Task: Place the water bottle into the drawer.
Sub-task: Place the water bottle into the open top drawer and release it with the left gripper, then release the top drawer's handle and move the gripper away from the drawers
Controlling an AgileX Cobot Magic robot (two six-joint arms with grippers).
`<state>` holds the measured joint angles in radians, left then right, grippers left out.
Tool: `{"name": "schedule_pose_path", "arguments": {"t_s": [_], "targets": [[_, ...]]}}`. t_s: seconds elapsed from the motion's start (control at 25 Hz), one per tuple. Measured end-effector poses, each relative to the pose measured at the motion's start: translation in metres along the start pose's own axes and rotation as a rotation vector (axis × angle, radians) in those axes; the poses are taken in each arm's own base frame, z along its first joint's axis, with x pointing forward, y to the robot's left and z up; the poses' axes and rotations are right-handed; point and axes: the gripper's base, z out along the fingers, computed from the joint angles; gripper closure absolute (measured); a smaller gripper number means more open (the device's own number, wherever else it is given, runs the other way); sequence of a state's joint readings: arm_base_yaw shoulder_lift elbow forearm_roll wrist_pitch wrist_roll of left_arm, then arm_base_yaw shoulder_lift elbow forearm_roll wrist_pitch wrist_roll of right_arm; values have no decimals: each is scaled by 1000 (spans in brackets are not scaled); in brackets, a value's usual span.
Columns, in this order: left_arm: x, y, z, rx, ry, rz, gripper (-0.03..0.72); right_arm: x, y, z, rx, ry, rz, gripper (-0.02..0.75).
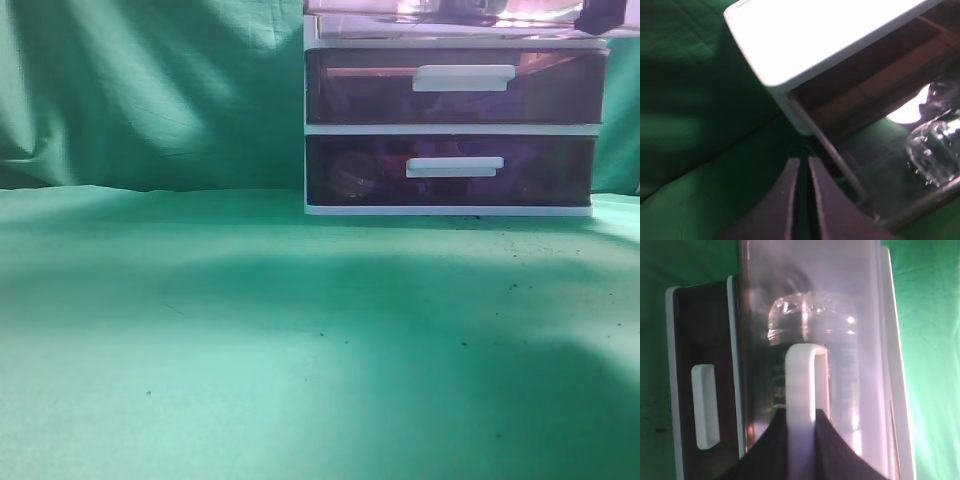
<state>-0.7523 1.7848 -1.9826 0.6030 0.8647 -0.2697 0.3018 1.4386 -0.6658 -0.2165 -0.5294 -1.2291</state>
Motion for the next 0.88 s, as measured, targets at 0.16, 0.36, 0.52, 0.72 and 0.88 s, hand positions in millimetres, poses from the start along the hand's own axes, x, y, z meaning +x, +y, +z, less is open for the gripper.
{"name": "schedule_pose_path", "arguments": {"t_s": [0.16, 0.36, 0.52, 0.72, 0.88], "targets": [[1, 22, -39, -33, 48, 5, 688, -1, -13, 10, -5, 8, -10, 647], [18, 32, -73, 0, -16, 18, 688, 2, -32, 33, -3, 25, -14, 647], [43, 35, -92, 28, -28, 2, 688, 10, -43, 51, -6, 51, -40, 647], [73, 40, -118, 58, -48, -30, 688, 26, -54, 73, -9, 83, -106, 647], [92, 40, -128, 81, -28, -49, 688, 31, -58, 90, 2, 83, -123, 647]]}}
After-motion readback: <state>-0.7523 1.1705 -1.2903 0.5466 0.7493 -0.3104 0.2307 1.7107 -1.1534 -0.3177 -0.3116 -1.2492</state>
